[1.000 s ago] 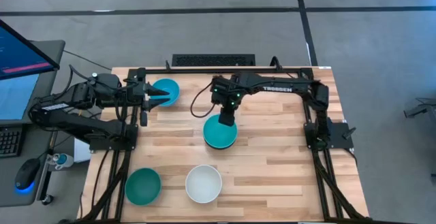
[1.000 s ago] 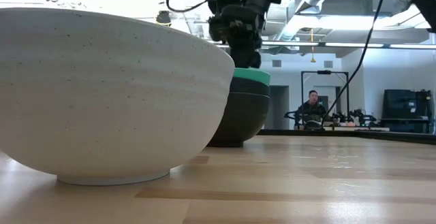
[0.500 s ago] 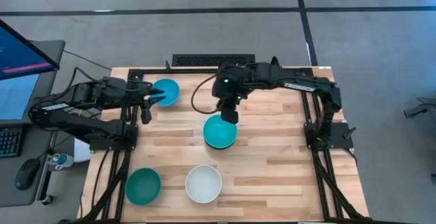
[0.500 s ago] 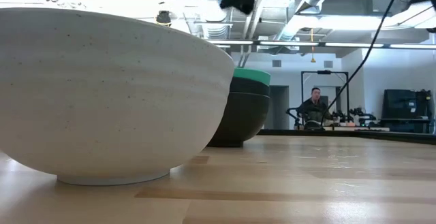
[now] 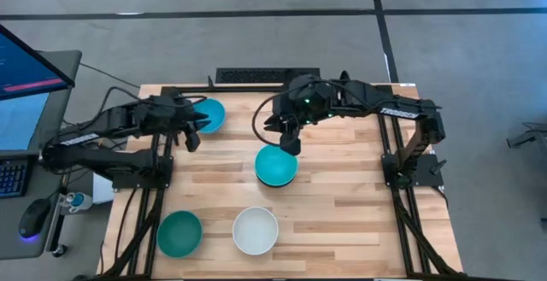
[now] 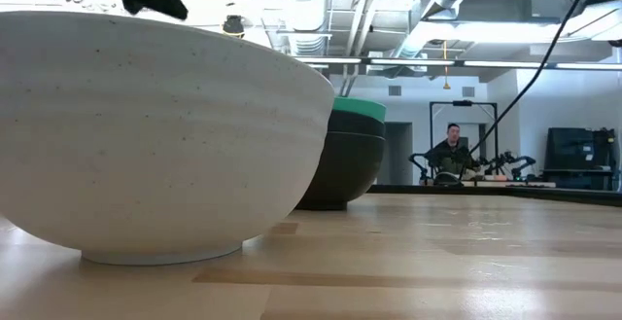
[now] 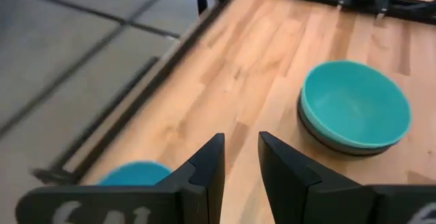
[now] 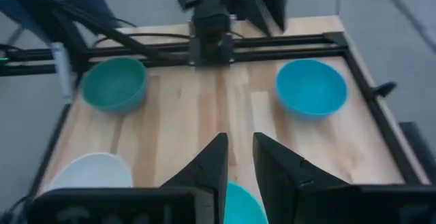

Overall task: Nest bowls inside each other
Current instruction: Stack the blue bowl on top of the light blue bowl

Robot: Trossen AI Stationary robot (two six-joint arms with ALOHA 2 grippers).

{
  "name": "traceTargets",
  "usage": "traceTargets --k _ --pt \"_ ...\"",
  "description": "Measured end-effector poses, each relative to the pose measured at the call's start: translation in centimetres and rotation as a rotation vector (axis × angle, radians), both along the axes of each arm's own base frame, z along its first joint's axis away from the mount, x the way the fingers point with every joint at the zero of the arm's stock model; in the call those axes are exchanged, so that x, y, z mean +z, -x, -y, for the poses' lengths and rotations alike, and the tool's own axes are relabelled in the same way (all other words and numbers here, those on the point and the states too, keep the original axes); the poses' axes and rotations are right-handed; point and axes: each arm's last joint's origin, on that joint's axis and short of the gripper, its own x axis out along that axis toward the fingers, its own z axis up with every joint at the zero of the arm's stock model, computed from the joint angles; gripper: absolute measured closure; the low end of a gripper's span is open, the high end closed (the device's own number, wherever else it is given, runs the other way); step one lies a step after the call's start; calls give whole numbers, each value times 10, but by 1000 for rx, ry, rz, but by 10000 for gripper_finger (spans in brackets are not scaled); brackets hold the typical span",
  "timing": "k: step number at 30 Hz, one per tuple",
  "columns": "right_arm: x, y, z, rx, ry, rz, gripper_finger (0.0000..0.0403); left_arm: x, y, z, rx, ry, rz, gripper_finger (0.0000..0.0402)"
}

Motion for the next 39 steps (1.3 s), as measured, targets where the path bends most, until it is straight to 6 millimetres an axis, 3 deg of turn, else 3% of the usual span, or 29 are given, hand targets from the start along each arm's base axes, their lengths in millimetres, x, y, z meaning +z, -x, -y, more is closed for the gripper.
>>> traceTargets --k 5,11,15,22,28,39 --pt "-1 -4 -7 -28 66 33 310 -30 -9 -11 4 67 9 322" --pt "1 -18 -11 -42 85 191 310 -62 -11 -29 76 139 46 322" --pt "-12 -27 -11 -48 79 212 310 -84 -8 -37 109 228 35 322" --pt "-41 -34 -8 -113 105 173 310 -102 0 -48 189 262 7 322" --pt "-55 -41 -7 -153 38 267 310 -115 -1 -65 161 345 -46 322" --pt "-56 -42 -7 -165 14 282 310 -152 -17 -96 101 491 -148 322"
